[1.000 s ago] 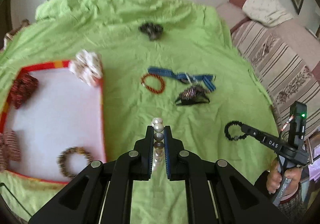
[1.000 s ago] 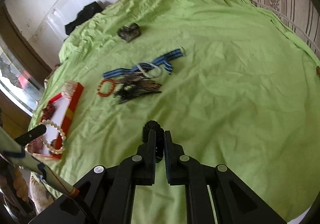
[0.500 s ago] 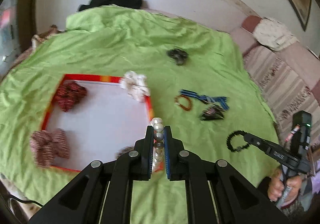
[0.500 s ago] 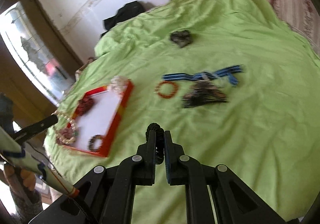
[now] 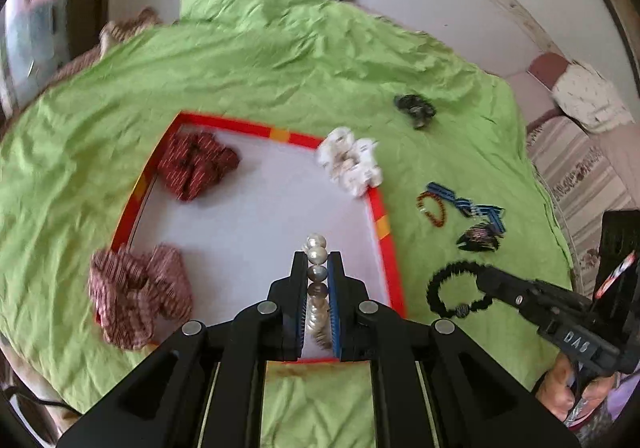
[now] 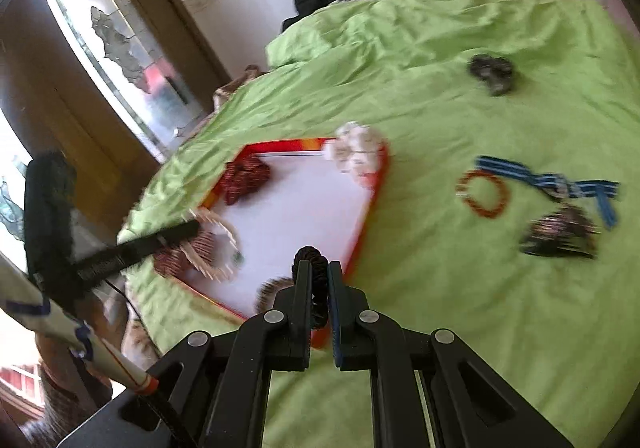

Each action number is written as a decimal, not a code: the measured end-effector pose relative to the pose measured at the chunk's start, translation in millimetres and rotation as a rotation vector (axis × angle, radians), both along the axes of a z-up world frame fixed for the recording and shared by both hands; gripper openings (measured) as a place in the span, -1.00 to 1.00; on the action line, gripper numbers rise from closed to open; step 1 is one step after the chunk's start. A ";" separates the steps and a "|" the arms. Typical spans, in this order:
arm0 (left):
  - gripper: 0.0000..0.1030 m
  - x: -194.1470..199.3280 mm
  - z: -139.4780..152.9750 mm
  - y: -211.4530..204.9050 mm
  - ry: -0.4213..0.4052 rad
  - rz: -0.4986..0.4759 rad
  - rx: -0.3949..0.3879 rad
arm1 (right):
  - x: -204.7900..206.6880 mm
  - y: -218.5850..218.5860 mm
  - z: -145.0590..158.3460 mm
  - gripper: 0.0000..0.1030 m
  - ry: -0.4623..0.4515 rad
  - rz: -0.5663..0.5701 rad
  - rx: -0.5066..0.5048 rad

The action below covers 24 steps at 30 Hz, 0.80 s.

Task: Organize jewelry
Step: 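Carry the pearl bracelet and black hair tie into the tray and open both grippers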

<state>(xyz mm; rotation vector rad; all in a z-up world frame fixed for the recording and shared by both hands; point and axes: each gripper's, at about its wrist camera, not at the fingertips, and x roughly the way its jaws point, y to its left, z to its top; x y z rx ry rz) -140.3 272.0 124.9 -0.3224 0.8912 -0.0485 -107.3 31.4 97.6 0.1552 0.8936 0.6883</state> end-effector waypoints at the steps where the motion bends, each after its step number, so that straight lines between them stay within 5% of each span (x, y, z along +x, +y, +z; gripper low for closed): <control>1: -0.82 -1.0 -7.0 6.6 0.018 0.017 -0.012 | 3.4 9.3 -3.2 -0.84 0.019 0.015 0.019; 9: -0.82 -7.5 -42.5 40.4 0.083 0.102 0.005 | 23.9 76.4 -36.1 -0.84 0.091 0.088 -0.028; 24: -0.82 -8.9 -73.9 51.8 0.058 0.107 -0.003 | 76.4 134.9 -46.3 -0.84 0.096 0.087 -0.099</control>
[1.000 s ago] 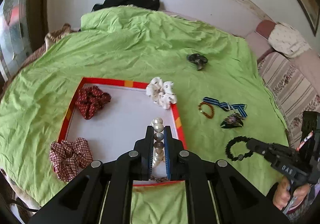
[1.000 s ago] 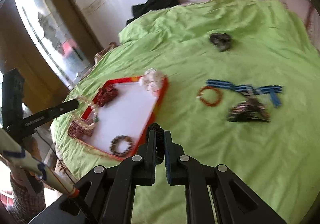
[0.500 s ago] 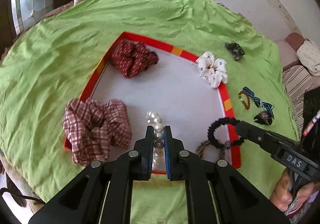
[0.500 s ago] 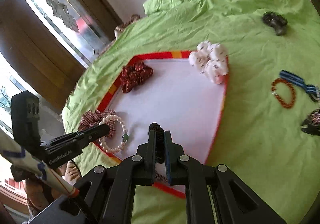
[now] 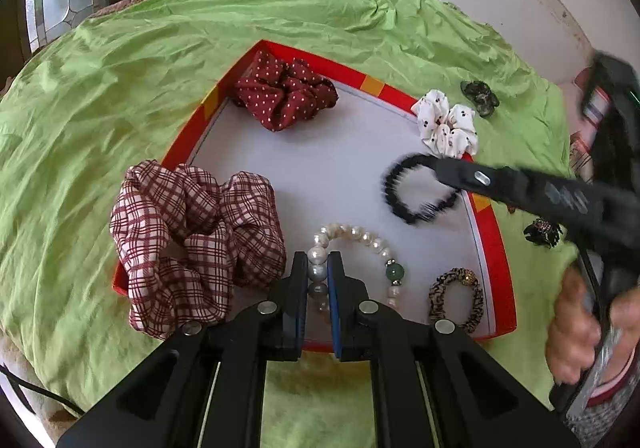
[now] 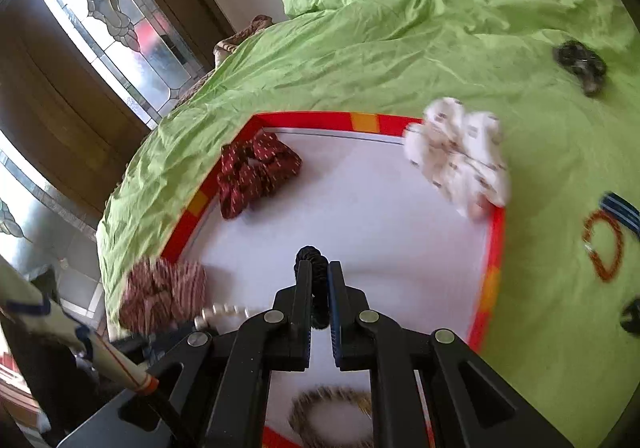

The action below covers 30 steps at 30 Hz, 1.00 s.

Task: Organize jewelry
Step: 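Carry the pearl bracelet and black hair tie into the tray and open both grippers, then withdraw both grippers from the tray back to the remaining jewelry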

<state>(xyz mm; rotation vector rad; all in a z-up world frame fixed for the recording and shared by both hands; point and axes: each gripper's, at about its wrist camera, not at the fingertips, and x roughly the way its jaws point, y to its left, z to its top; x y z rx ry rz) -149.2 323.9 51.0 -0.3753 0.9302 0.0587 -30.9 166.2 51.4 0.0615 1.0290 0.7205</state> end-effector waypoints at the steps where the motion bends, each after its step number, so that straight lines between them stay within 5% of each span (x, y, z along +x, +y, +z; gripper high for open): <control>1: -0.82 -1.2 -0.1 0.0 -0.011 -0.003 0.004 | 3.4 6.8 -2.1 -0.84 0.010 0.004 0.000; 12: -0.82 -5.3 -2.4 -0.6 -0.086 -0.033 0.014 | 17.2 66.6 -20.0 -0.75 0.061 0.070 -0.034; 15: -0.82 -7.4 -0.9 -0.6 -0.101 -0.028 0.014 | 17.3 64.1 -14.5 -0.31 0.041 0.062 -0.029; 18: -0.81 -9.7 3.1 1.0 -0.129 -0.015 0.013 | 14.7 58.9 -4.1 -0.20 -0.003 0.051 -0.033; 23: -0.27 -23.5 15.6 -2.4 -0.212 -0.004 0.041 | 1.3 25.6 24.6 -0.17 -0.075 0.016 -0.013; 30: -0.26 -35.4 33.7 -24.3 -0.220 -0.021 0.095 | -42.8 -64.8 34.2 -0.06 -0.178 -0.088 -0.077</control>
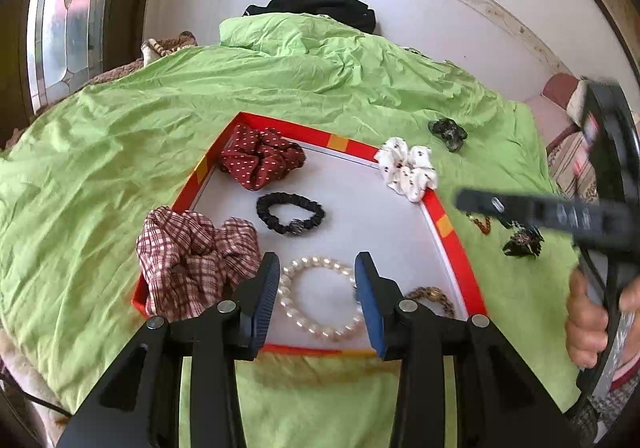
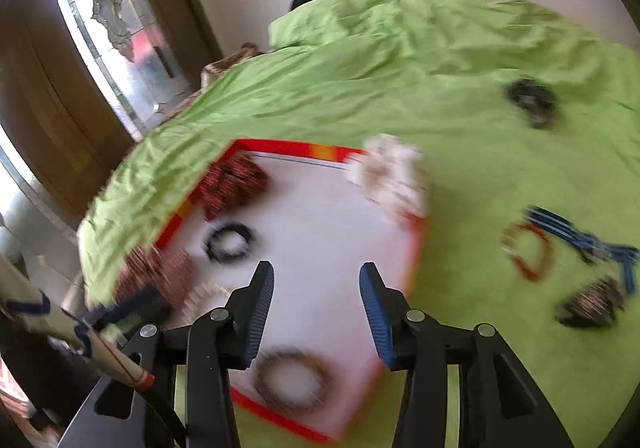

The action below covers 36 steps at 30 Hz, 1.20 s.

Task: Organize jewelry
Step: 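Withdraw both grippers from the tray back to the remaining jewelry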

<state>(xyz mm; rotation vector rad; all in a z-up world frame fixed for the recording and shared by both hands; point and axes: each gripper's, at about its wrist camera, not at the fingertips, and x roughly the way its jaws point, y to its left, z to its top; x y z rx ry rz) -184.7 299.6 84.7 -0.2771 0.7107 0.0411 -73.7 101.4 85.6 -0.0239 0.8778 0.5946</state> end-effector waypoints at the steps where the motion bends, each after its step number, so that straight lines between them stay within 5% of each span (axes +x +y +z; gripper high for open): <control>1: -0.26 -2.0 2.3 -4.1 0.007 0.002 0.005 | -5.1 -13.1 -1.5 -0.06 -0.009 -0.018 -0.005; 22: -0.15 28.3 29.5 -114.8 0.098 -0.116 0.008 | -40.4 -222.5 -31.5 -0.05 0.008 -0.377 0.090; 26: -0.12 60.1 22.1 -145.2 0.150 -0.159 -0.002 | -26.9 -259.6 -38.9 -0.05 0.047 -0.446 0.138; 30: -0.12 84.3 13.3 -179.7 0.206 -0.244 0.033 | -8.4 -287.2 -32.5 -0.05 -0.007 -0.484 0.133; 36: -0.12 108.0 1.2 -198.5 0.227 -0.253 0.069 | 23.2 -306.3 -43.6 -0.05 0.007 -0.464 0.213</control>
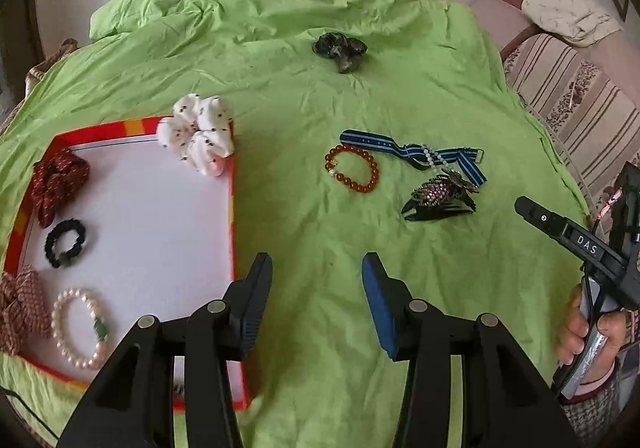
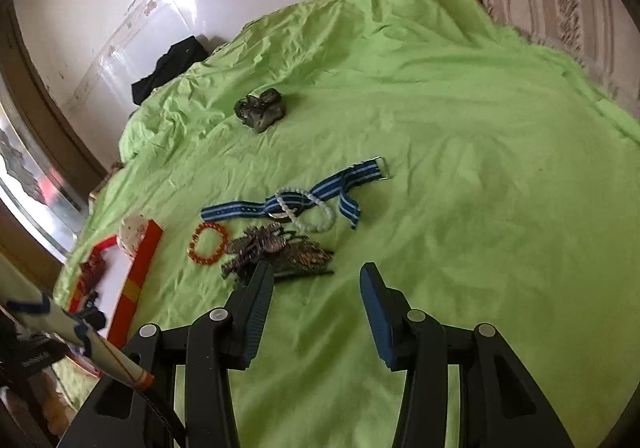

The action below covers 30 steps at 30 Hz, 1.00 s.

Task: Organize jewelry
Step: 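Withdraw both grippers from the tray back to the remaining jewelry, then grasp the red bead bracelet with left gripper while right grasps the beaded claw clip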

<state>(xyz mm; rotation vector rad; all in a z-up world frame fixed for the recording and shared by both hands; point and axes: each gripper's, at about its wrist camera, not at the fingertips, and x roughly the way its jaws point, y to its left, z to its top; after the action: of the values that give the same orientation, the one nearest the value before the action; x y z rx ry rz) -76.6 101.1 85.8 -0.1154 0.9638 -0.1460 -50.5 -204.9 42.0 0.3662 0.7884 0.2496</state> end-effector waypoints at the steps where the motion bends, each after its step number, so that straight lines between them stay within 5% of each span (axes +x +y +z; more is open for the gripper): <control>1: -0.12 3.0 -1.1 -0.9 0.001 0.002 -0.002 | 5.4 1.4 -2.6 -0.05 0.009 0.014 0.021; 8: -0.12 48.8 -14.7 -2.0 0.041 0.041 -0.072 | 14.9 7.8 -21.0 0.03 0.034 0.091 0.092; 14: -0.12 96.0 -41.6 -10.4 0.114 0.067 -0.148 | 16.1 4.3 -33.4 0.16 0.074 0.137 0.256; 20: -0.12 127.4 -63.9 -18.9 0.149 0.068 -0.175 | 27.0 -0.5 -48.9 0.29 0.129 0.118 0.433; 30: -0.11 145.5 -73.2 -25.8 0.125 0.040 -0.200 | 53.7 7.1 -65.2 0.37 0.170 0.059 0.525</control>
<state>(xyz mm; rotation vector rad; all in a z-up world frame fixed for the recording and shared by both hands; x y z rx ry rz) 68.8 75.3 12.7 -0.3308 1.0697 -0.2000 3.1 -197.8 -23.3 0.8683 0.8965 0.4879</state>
